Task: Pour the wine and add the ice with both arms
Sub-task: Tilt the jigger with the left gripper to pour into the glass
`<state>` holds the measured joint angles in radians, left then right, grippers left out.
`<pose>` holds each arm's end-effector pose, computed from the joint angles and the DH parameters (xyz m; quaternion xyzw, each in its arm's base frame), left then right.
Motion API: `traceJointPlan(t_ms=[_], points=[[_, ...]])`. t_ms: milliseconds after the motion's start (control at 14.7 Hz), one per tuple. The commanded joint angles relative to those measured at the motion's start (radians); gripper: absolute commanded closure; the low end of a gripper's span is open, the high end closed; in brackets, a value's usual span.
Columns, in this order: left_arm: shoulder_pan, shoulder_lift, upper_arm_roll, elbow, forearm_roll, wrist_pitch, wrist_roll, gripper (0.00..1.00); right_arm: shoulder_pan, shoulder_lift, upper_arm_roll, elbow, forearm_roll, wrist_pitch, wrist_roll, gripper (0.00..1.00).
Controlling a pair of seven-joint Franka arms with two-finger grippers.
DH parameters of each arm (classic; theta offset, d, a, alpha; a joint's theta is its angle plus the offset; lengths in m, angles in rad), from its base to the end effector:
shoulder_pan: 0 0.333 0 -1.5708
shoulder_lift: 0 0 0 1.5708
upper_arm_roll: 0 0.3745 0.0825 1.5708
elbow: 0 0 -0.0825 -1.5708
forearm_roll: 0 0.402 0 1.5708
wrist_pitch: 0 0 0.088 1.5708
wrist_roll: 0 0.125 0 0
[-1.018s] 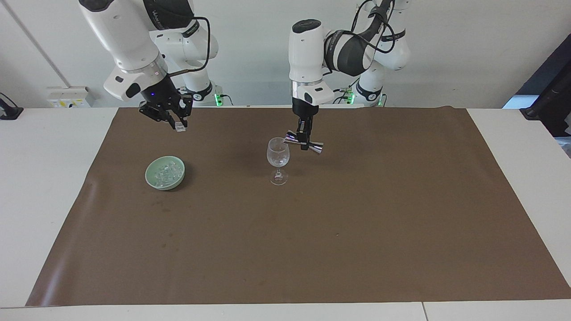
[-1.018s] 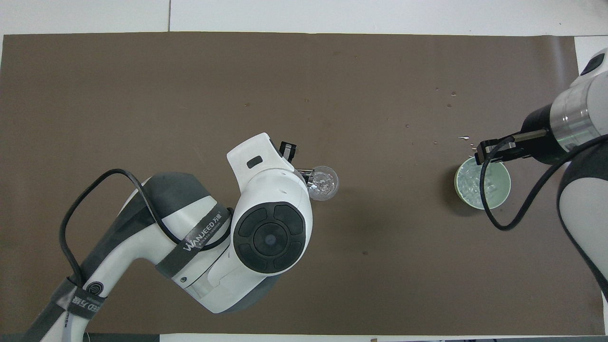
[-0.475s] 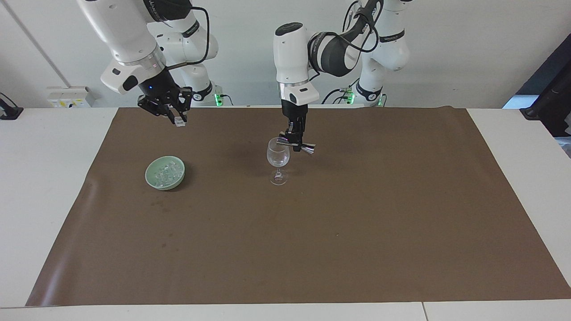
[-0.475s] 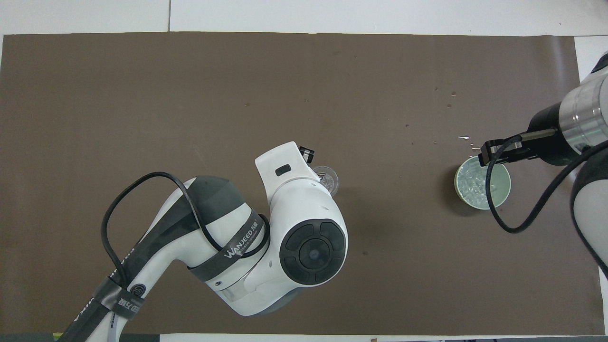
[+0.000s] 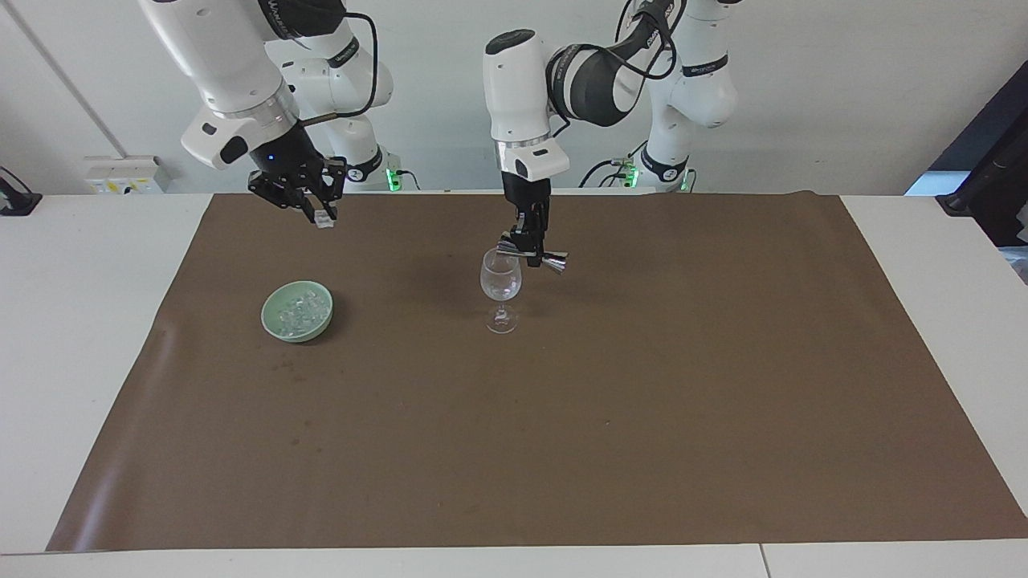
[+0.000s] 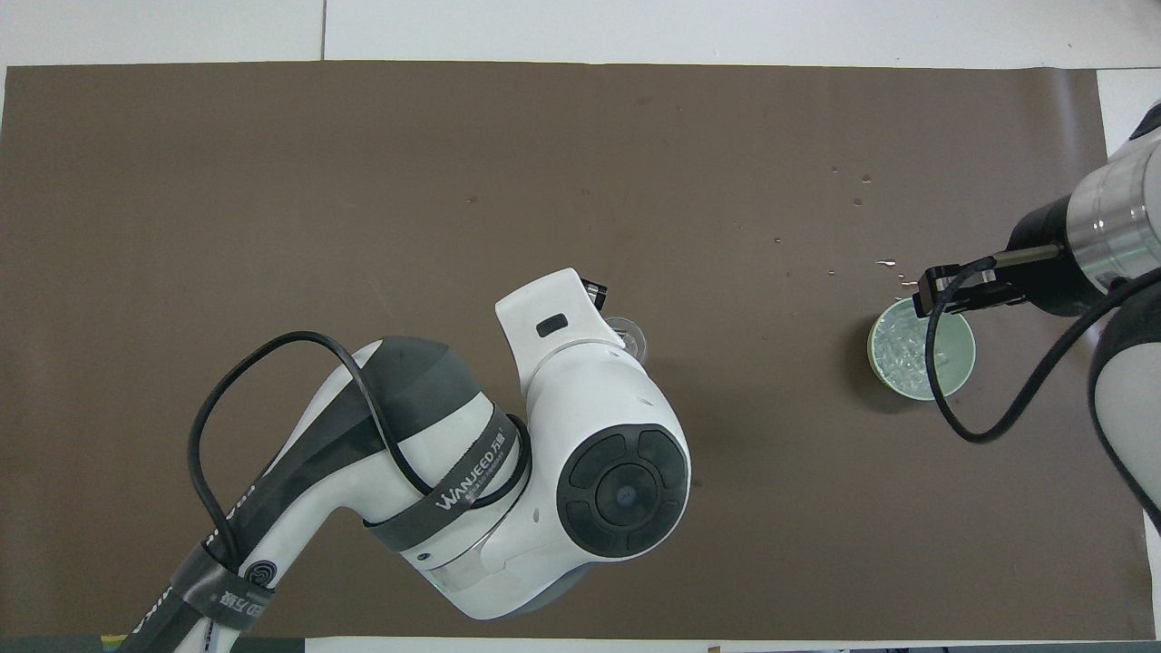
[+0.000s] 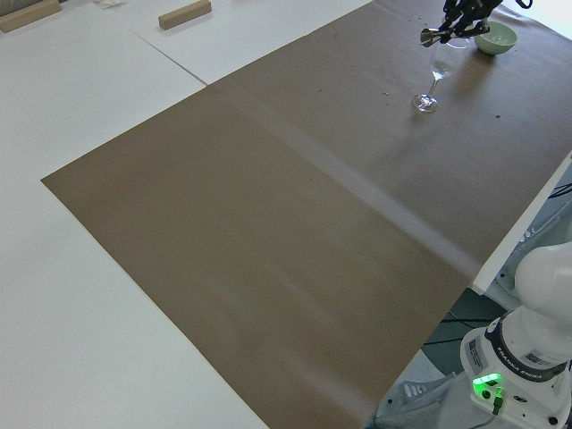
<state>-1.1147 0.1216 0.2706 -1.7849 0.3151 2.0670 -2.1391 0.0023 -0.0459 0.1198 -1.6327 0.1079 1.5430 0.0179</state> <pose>0.4359 -0.4704 0.5374 0.8224 0.5401 0.1654 0.0676 0.5451 0.0824 0.6587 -0.9971 -0.0522 0.0256 0.0495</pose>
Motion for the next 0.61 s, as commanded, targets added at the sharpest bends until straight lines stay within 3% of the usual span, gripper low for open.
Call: traceJointPlan(t_ms=[0,339,543], points=[[-0.007,0.003,0.004,0.025,-0.068,-0.028,-0.005,1.0,-0.008,0.005,0.009,0.014,0.015,-0.014,0.022,1.0],[0.077,-0.025,0.016,0.024,-0.258,-0.016,0.01,1.0,-0.008,0.005,0.037,0.011,0.016,-0.003,0.062,1.0],[0.176,-0.027,0.016,0.024,-0.428,-0.007,0.143,1.0,-0.008,0.001,0.073,0.004,0.016,0.023,0.129,1.0]])
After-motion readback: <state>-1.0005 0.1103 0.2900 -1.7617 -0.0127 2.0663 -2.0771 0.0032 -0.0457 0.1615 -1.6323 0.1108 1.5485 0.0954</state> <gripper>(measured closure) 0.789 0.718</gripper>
